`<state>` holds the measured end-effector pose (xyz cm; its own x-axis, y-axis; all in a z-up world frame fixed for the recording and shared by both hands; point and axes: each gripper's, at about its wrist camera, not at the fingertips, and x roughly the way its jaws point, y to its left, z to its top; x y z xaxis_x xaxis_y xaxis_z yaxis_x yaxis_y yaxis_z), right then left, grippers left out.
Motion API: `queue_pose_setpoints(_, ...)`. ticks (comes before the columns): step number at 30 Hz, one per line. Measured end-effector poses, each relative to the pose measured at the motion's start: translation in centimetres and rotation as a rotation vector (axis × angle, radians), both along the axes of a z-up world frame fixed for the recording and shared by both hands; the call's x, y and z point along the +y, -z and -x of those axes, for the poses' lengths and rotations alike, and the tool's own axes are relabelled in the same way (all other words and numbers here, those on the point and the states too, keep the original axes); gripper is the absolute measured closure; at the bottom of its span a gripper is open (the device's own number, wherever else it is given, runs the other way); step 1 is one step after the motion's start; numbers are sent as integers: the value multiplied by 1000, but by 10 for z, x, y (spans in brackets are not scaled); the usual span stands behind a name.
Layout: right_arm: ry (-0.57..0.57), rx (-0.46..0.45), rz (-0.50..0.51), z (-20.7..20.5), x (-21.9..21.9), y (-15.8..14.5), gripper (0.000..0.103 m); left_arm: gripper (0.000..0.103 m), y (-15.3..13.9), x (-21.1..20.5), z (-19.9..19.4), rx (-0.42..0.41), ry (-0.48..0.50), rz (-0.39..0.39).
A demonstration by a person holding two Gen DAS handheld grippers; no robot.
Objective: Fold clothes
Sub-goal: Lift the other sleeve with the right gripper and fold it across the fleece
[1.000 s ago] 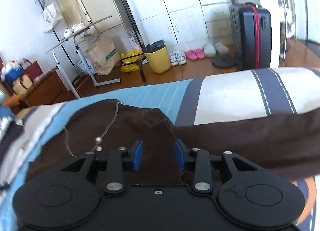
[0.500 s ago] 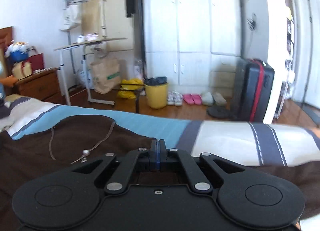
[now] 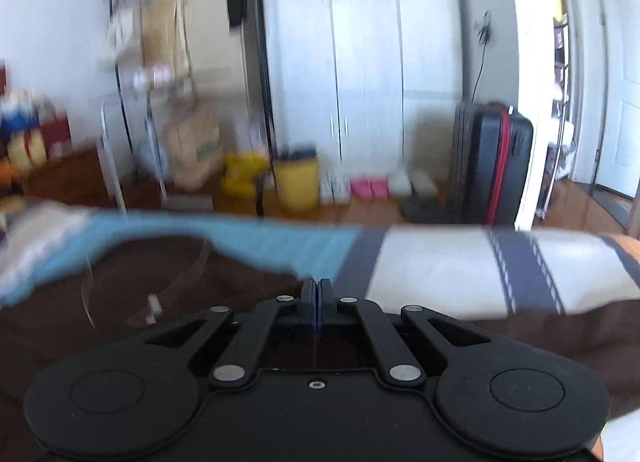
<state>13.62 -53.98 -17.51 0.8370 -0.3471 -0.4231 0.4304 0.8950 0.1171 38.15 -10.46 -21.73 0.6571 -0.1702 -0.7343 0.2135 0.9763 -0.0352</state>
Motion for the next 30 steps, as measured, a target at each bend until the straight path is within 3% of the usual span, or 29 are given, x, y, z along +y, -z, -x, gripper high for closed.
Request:
queue_pose_setpoints(4,109,93,-140,0,-26,10,91,93,-7,3,9,-4,-19,-44)
queue_pose_setpoints(7,281,142,-296,26,-54,-9,89,80,-28,-2,24,-37,9,-4)
queue_pose_setpoints(9,327,133,-407,53,-73,-33,89,67,-46,-12,37,-69,59,36)
queue_pose_setpoints(11,323,56,-468,92,-88,-56,69,61,-64,-36,52,-106,147,50)
queue_pose_setpoints(12,338,27,-479,112,-93,-63,42,60,-70,-54,59,-116,197,51)
queue_pose_setpoints(13,354,-3,-490,132,-97,-70,33,59,-75,-73,66,-120,250,54)
queue_pose_setpoints(16,480,-33,-546,178,-117,-59,33,59,-82,-134,86,-88,397,105)
queue_pose_setpoints(18,561,-39,-673,198,-139,-37,33,59,-83,-176,100,-60,490,142)
queue_pose_setpoints(21,631,-139,-914,221,-167,-1,33,59,-83,-239,125,-35,624,165)
queue_pose_setpoints(23,665,-183,-991,226,-173,14,33,59,-79,-280,142,-26,716,150)
queue_pose_setpoints(27,769,-150,-911,223,-179,19,33,58,-59,-341,163,19,825,114)
queue_pose_setpoints(30,881,-123,-854,225,-187,24,34,58,-39,-367,159,81,809,109)
